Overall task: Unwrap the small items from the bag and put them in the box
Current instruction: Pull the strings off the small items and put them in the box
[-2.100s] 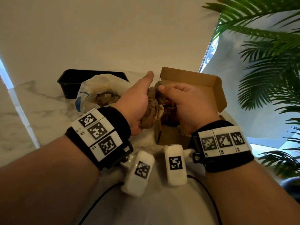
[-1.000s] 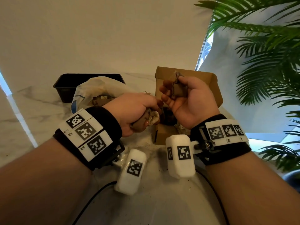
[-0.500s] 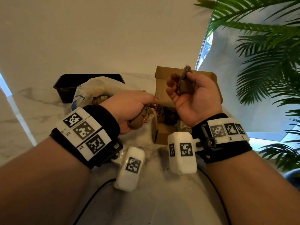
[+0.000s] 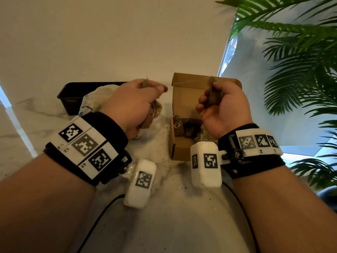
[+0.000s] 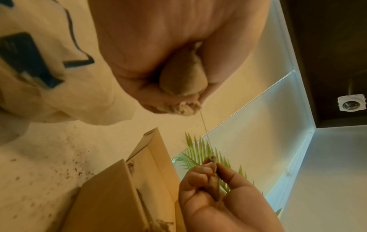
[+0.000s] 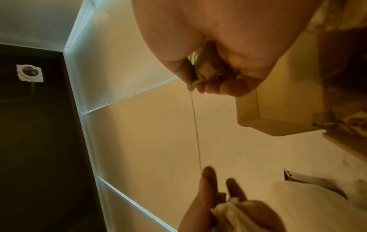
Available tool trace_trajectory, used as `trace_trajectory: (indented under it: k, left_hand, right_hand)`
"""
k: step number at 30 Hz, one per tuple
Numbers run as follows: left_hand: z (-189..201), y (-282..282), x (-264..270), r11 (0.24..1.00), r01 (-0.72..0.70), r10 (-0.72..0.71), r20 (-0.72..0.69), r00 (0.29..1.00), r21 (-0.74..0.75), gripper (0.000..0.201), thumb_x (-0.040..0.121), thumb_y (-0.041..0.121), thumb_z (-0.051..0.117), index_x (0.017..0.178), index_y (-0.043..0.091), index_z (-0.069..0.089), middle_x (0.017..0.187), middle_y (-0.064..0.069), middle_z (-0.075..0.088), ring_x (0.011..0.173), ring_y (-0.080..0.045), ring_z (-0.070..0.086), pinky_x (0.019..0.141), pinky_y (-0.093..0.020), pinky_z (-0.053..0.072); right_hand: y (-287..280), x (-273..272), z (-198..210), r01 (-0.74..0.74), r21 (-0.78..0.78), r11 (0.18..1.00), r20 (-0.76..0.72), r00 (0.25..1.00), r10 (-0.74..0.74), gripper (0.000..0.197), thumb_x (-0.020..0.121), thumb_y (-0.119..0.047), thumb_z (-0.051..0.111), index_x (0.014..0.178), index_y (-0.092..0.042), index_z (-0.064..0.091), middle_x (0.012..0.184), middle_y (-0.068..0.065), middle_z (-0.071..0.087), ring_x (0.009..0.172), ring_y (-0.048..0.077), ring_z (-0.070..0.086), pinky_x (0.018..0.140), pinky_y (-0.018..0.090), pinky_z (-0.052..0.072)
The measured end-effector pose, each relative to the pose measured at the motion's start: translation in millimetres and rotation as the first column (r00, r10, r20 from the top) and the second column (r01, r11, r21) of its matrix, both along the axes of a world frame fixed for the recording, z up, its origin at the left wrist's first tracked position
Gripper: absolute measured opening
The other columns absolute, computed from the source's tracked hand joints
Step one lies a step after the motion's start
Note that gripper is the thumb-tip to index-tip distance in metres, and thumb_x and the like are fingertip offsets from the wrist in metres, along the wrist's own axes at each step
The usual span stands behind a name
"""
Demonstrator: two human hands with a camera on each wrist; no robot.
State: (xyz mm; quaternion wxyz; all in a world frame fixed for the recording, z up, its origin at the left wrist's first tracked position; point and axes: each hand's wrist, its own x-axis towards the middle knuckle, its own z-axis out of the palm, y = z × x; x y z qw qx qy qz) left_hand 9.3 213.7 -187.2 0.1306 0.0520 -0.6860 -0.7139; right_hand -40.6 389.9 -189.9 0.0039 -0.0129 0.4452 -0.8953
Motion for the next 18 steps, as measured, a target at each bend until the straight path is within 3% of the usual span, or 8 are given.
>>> trace_trajectory:
  k: [3,5,8,12,16,18]
  left_hand:
    - [5,-6,-3,0.983,-0.143,0.155,-0.099,0.983,0.119,0.01,0.1,0.022,0.062,0.098,0.017,0.07,0.058,0.001,0.06,0.045,-0.013,0.049,0.046,-0.024,0.034]
    - [7,-12,-3,0.969,-0.193,0.213,-0.131,0.968,0.152,0.01,0.101,0.021,0.062,0.096,0.017,0.069,0.06,-0.002,0.058,0.041,-0.014,0.048,0.047,-0.026,0.034]
    - [6,-17,-4,0.965,-0.226,0.242,-0.122,0.963,0.131,0.009,0.101,0.021,0.062,0.099,0.015,0.069,0.06,-0.002,0.056,0.039,-0.012,0.045,0.04,-0.019,0.031]
    - [-1,-16,-6,0.979,-0.193,0.199,-0.102,0.975,0.065,0.013,0.098,0.025,0.066,0.1,0.014,0.07,0.055,0.0,0.054,0.038,-0.013,0.045,0.052,-0.031,0.038]
    - [-2,-12,-6,0.985,-0.174,0.174,-0.111,0.978,0.008,0.011,0.097,0.026,0.067,0.095,0.016,0.07,0.056,0.001,0.056,0.038,-0.011,0.047,0.042,-0.022,0.035]
    - [-2,-12,-7,0.981,-0.192,0.191,-0.122,0.974,0.0,0.012,0.097,0.027,0.067,0.095,0.015,0.07,0.053,0.002,0.055,0.039,-0.012,0.048,0.043,-0.023,0.036]
  right_hand:
    - [1,6,-2,-0.243,0.215,0.946,0.047,0.97,0.238,0.022,0.097,-0.026,0.052,0.098,-0.011,0.069,0.071,0.001,0.054,0.059,0.013,0.05,0.053,0.026,0.042]
    - [0,10,-3,-0.387,0.374,0.843,0.06,0.917,0.395,0.029,0.098,-0.031,0.052,0.101,-0.009,0.071,0.068,0.0,0.054,0.057,0.013,0.048,0.053,0.026,0.039]
    - [-2,15,-5,-0.47,0.517,0.715,-0.021,0.829,0.559,0.026,0.1,-0.023,0.051,0.108,-0.009,0.072,0.063,0.0,0.057,0.057,0.015,0.05,0.052,0.029,0.04]
    - [-1,20,-4,-0.598,0.452,0.661,-0.114,0.697,0.708,0.028,0.092,-0.018,0.051,0.101,-0.015,0.077,0.061,0.003,0.056,0.056,0.017,0.053,0.052,0.029,0.041]
    - [1,19,-3,-0.659,0.385,0.646,-0.16,0.642,0.75,0.031,0.091,-0.016,0.049,0.105,-0.011,0.076,0.06,0.005,0.058,0.057,0.02,0.055,0.053,0.029,0.043]
    - [2,20,-3,-0.679,0.399,0.616,-0.152,0.614,0.775,0.033,0.092,-0.015,0.048,0.109,-0.009,0.075,0.06,0.005,0.059,0.058,0.022,0.058,0.053,0.029,0.046]
